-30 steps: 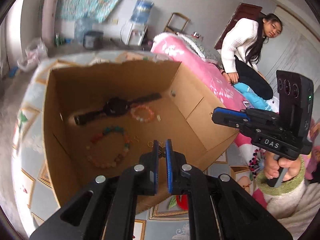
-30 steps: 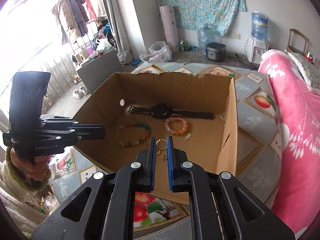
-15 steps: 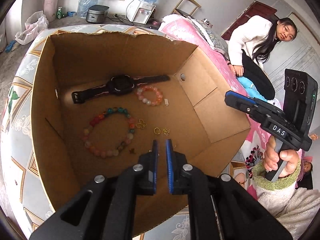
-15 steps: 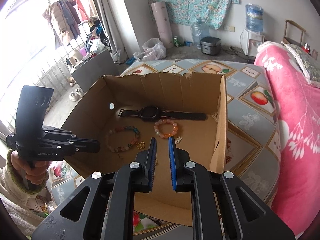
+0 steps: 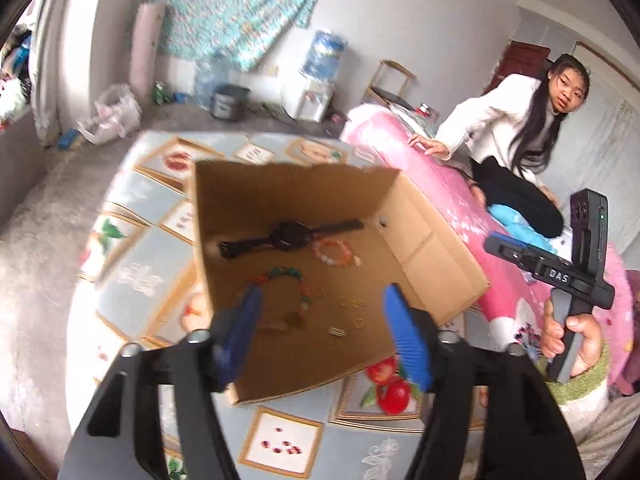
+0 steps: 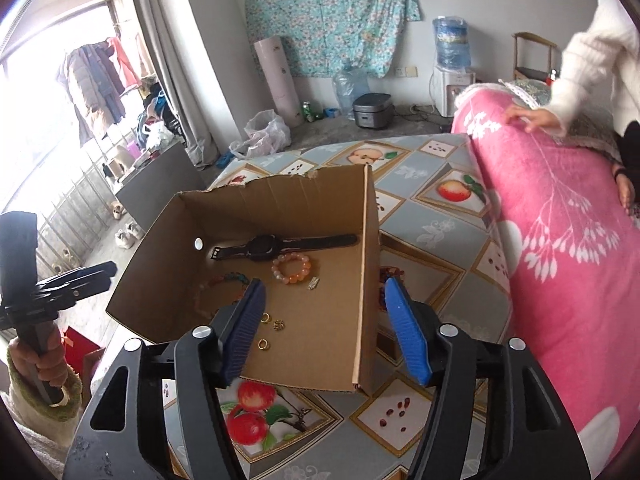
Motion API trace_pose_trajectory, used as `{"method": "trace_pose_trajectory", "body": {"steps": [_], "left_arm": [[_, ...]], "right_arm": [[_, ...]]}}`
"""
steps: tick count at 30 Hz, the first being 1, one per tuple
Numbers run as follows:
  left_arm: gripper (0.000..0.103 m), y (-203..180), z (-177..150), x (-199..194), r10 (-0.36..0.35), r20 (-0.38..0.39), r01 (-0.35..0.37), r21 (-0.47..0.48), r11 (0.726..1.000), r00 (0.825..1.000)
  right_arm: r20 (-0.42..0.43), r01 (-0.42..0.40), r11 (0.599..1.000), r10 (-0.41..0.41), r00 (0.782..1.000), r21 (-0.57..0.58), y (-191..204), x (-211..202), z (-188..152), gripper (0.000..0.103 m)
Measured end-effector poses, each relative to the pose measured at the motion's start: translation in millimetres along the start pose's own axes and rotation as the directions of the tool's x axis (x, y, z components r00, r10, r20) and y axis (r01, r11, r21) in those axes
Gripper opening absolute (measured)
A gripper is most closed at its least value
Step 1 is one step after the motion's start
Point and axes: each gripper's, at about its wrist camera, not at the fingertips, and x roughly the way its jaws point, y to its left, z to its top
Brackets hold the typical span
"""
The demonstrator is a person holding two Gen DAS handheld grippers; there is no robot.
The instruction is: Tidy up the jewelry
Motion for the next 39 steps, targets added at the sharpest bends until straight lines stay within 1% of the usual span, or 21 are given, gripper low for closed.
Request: {"method": "trace_pose_trajectory", "body": {"steps": [1,2,3,6,7,10,13,15,16,18,21,28,33,39], "left_arm": [[0.078,3,-3,-8,0.03,0.019,-0.029,-0.008,1.0,0.999],[0.084,7,-5,-12,0.043,0.03,-0.042,-0.024,0.999,0.999],[0.088,13,-8,-14,0.049,0.032,-0.048,-0.046,0.998,0.998],[0.09,31,-17,-9,0.062,-0.004,-0.062,-0.139,0.988,0.998],[0.09,39,-21,-3,0.045,-0.025,-0.048,-0.182,0.982,0.999],[0.09,51,-31,13,-0.002,-0.082,-0.02,-0.258,0.966,0.997],[0.09,54,-37,26,-0.049,-0.105,0.017,-0.289,0.957,0.993],[0.09,53,-40,31,-0.079,-0.109,0.042,-0.308,0.951,0.991],[0.09,51,-41,33,-0.103,-0.107,0.064,-0.315,0.947,0.989],[0.09,44,-42,34,-0.128,-0.109,0.087,-0.321,0.943,0.986],[0.09,37,-43,35,-0.094,-0.109,0.059,-0.291,0.955,0.99],[0.09,31,-43,34,-0.06,-0.11,0.028,-0.27,0.962,0.992],[0.09,27,-45,29,-0.055,-0.111,0.024,-0.264,0.964,0.992],[0.09,18,-57,20,-0.052,-0.124,0.02,-0.246,0.969,0.991]], "right_arm": [[-0.005,0.005,1.0,-0.005,1.0,0.016,-3,1,-3,0.066],[-0.015,0.004,0.999,-0.004,1.0,0.036,-7,3,-6,0.066],[-0.024,-0.002,0.999,0.003,1.0,0.053,-9,5,-8,0.067],[-0.065,-0.022,0.993,0.03,0.997,0.119,-19,15,-17,0.068],[-0.079,-0.032,0.99,0.043,0.996,0.136,-21,19,-20,0.068],[-0.116,-0.056,0.985,0.075,0.99,0.161,-23,29,-26,0.068],[-0.144,-0.092,0.981,0.117,0.983,0.171,-18,37,-31,0.068],[-0.154,-0.097,0.982,0.123,0.98,0.164,-13,41,-33,0.068],[-0.155,-0.082,0.986,0.105,0.982,0.146,-10,41,-34,0.068],[-0.158,-0.069,0.989,0.089,0.983,0.131,-6,41,-34,0.069],[-0.158,-0.064,0.99,0.084,0.984,0.127,-4,41,-35,0.069],[-0.155,-0.052,0.991,0.071,0.985,0.121,-2,40,-36,0.069],[-0.156,-0.046,0.992,0.065,0.986,0.121,-1,37,-38,0.069],[-0.16,-0.024,0.993,0.043,0.986,0.115,1,29,-45,0.069]]}}
